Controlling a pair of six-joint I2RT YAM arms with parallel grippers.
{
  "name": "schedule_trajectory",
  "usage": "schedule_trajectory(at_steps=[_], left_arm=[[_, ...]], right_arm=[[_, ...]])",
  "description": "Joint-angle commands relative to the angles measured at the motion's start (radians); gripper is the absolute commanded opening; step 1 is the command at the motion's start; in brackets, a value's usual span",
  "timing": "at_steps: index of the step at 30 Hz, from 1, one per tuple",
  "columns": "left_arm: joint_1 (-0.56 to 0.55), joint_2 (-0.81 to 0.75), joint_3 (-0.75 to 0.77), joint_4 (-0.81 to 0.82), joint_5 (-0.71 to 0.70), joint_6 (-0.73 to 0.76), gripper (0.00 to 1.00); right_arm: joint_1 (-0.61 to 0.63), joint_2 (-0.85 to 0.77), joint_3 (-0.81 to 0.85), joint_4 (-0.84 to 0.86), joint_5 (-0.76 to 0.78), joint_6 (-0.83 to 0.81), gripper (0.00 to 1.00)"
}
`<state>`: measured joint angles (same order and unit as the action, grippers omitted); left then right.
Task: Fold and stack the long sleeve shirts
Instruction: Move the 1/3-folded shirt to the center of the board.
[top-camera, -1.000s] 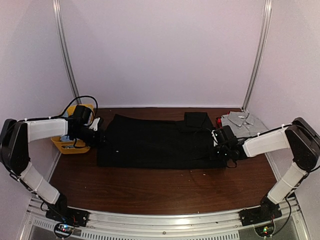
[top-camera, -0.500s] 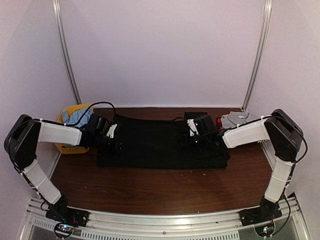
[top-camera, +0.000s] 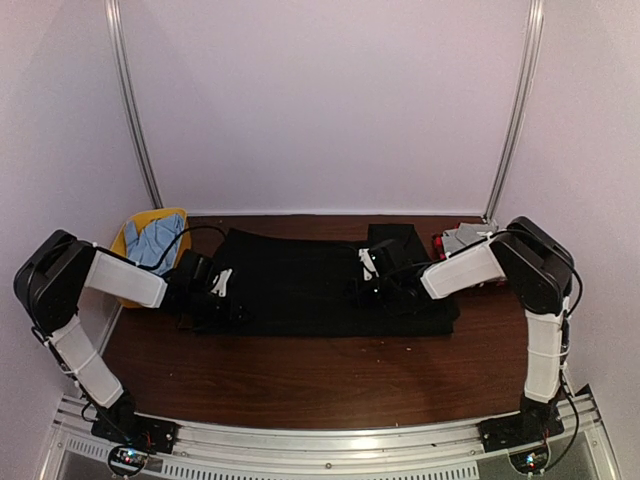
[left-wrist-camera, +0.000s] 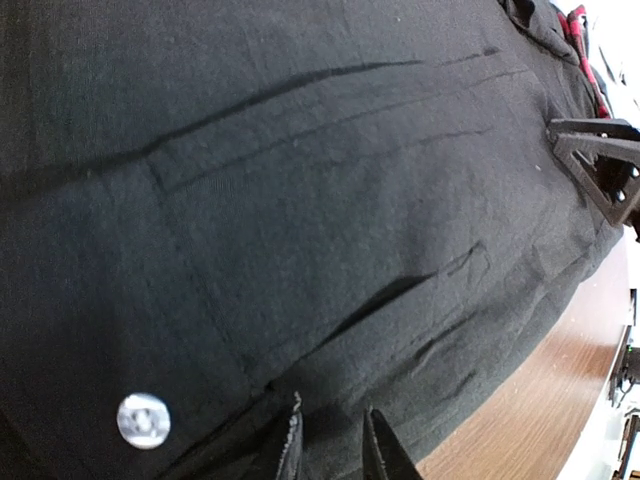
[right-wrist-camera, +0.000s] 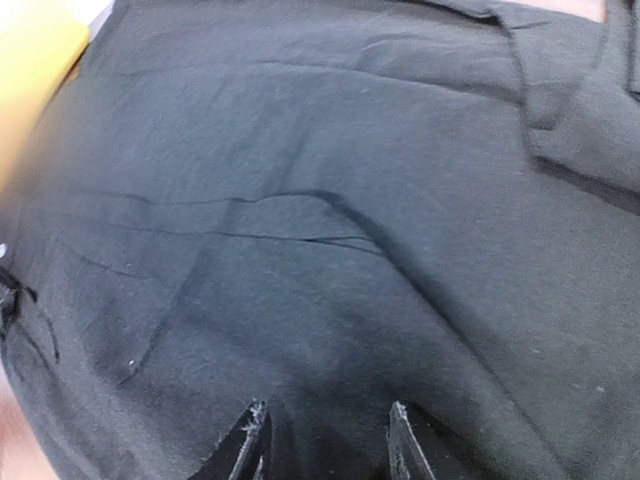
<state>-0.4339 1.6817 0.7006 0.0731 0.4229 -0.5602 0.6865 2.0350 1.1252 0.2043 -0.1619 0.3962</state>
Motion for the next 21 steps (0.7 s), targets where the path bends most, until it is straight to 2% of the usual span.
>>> schedule_trajectory(at_steps=[1, 14, 21], left_arm=[[-0.006, -0.010, -0.071, -0.049, -0.053, -0.002, 0.23], [-0.086, -0.058, -0.093, -0.068, -0.041, -0.003, 0.22], [-0.152, -0.161, -0.136, -0.141, -0.088, -0.053, 0.22]], right_arm=[[-0.015, -0.023, -0.074, -0.041, 0.135, 0.029, 0.42], [0.033, -0.180, -0.316, 0.026, 0.142, -0.010, 0.43], [0.077, -0.289, -0.464, 0.017, 0.191, 0.042, 0.44]])
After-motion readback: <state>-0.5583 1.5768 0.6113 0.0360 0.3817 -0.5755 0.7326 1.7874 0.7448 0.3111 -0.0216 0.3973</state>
